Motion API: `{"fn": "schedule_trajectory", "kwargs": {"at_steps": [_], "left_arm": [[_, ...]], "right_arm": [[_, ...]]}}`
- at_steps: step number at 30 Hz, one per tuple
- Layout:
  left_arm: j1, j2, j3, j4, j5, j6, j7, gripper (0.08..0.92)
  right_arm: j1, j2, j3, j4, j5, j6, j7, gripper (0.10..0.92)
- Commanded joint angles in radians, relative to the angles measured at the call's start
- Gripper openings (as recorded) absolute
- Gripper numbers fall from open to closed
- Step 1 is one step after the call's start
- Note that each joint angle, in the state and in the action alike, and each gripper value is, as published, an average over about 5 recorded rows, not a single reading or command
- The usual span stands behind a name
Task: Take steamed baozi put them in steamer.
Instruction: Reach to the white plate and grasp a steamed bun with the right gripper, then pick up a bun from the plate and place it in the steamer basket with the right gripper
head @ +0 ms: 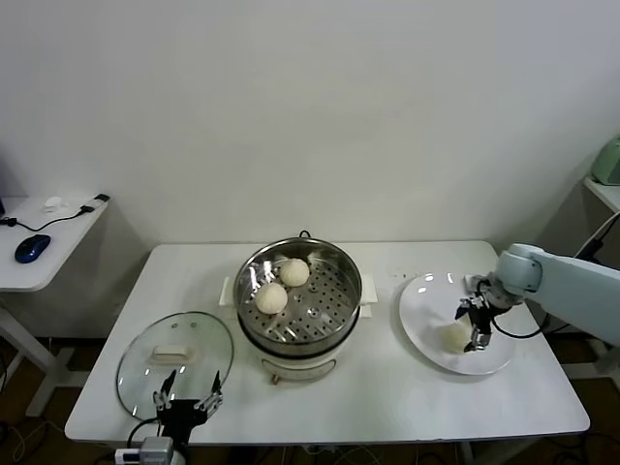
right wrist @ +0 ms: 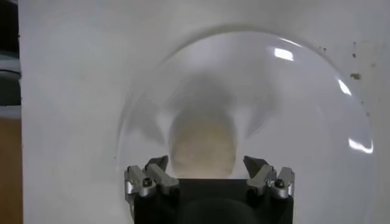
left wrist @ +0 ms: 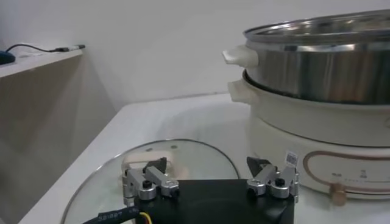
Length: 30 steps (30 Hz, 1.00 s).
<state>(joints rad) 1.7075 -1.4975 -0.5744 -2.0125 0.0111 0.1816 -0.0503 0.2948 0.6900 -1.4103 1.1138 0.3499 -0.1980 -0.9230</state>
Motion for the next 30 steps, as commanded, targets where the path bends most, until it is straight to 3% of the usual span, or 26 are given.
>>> {"fn": "schedule_trajectory", "kwargs": {"at_steps": [1, 9, 17, 25, 30], "left_arm": [[0.001, 0.001, 0.0, 0.0, 0.001, 0.0, 0.0, 0.823], [-0.002, 0.001, 0.003, 0.0, -0.001, 0.002, 0.0, 0.823], [0.001, 0.0, 0.004, -0.012, -0.001, 0.004, 0.0, 0.823], [0.003, 0.004, 0.007, -0.024, -0.001, 0.007, 0.001, 0.823], [0.0, 0.005, 0.014, -0.024, 0.003, 0.008, 0.002, 0.823]], "right_arm": [[-0.045, 0.035, 0.025, -0.045, -0.012, -0.001, -0.007, 0.806], [0.067, 0.023, -0.033, 0.01, 0.019, 0.002, -0.033, 0.626], [0.484, 0.086, -0.258, 0.067, 0.152, 0.124, -0.149, 0.619], [0.819, 0.371, -0.238, 0.161, 0.267, 0.343, -0.242, 0.62], [0.81, 0.552, -0.143, 0.308, 0.19, 0.478, -0.231, 0.624]]}}
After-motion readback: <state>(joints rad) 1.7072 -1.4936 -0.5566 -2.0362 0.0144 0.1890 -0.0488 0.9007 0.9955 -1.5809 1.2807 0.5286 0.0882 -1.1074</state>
